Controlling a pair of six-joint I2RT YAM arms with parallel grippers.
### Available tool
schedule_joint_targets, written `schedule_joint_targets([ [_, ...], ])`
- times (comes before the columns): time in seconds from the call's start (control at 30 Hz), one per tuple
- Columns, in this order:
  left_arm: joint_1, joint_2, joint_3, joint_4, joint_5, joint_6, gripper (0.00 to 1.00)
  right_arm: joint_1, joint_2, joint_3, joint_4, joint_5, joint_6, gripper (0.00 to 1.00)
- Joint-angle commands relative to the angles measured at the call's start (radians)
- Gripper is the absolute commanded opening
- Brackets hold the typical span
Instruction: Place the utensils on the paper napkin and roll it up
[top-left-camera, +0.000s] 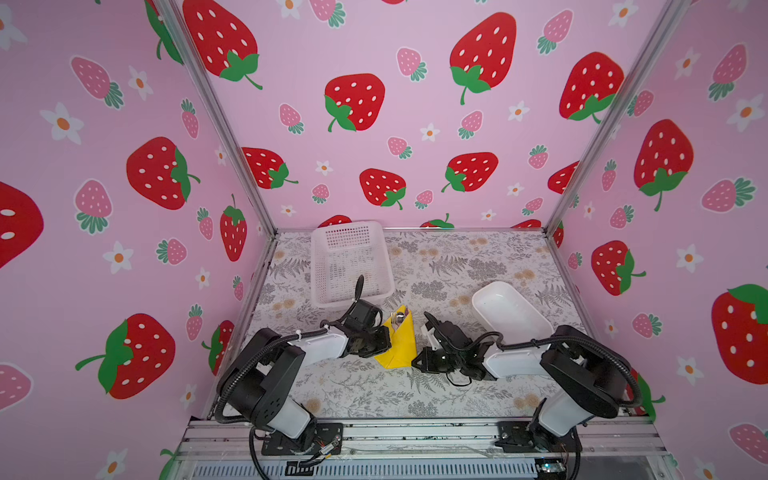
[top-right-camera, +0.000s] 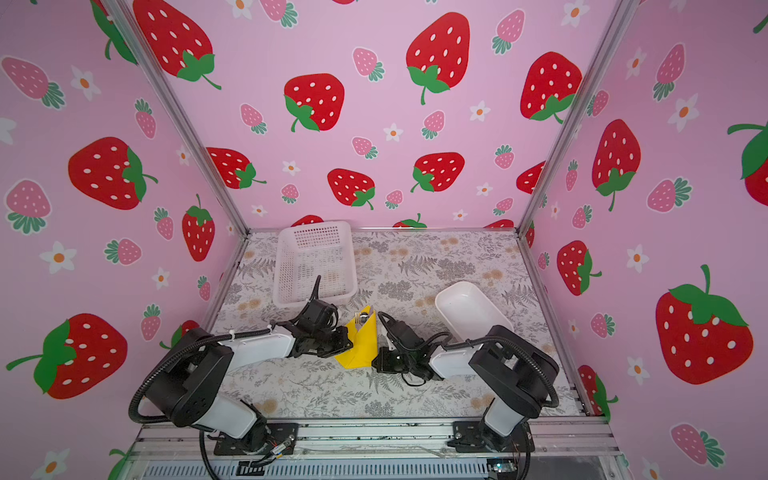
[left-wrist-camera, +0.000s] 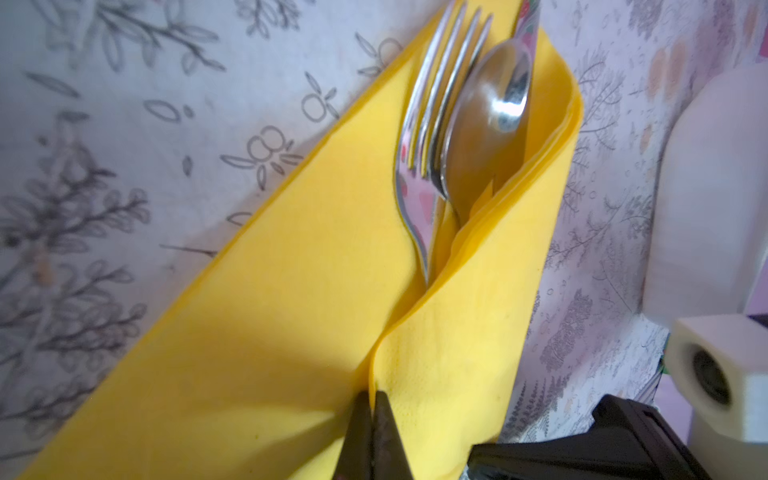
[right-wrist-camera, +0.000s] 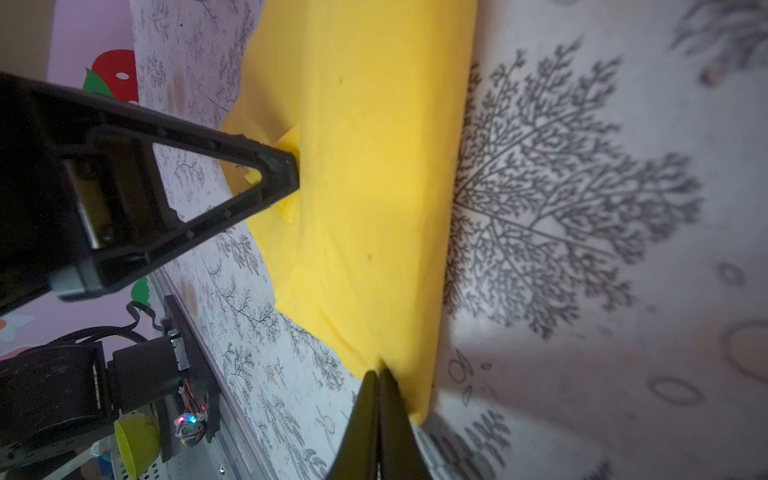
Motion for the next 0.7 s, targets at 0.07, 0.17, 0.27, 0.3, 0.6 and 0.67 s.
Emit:
schedule_joint_targets([
  [0.07,0.001,0.005,-0.052,-0.064,-0.018,-0.004,0.00,-0.003,-0.025,-0.022,-0.042,0.046,0.004,0.07],
  [0.17,0.001,-0.003,-0.051,-0.070,-0.023,-0.003,0.00,-0.004,-0.059,-0.015,-0.037,0.038,-0.006,0.08],
  [0.27,0.001,-0.006,-0.049,-0.074,-0.026,-0.002,0.00,-0.005,-0.101,-0.018,-0.037,0.069,-0.010,0.09],
  [0.3,0.001,-0.007,-0.049,-0.073,-0.025,0.000,0.00,-0.007,-0.107,-0.018,-0.036,0.077,-0.009,0.09],
  [0.6,0.001,-0.008,-0.061,-0.067,-0.028,-0.006,0.00,-0.012,-0.028,0.020,0.031,-0.006,-0.003,0.10],
  [0.67,0.001,-0.009,-0.061,-0.067,-0.028,-0.008,0.00,-0.012,-0.005,0.035,0.041,-0.027,-0.009,0.10],
])
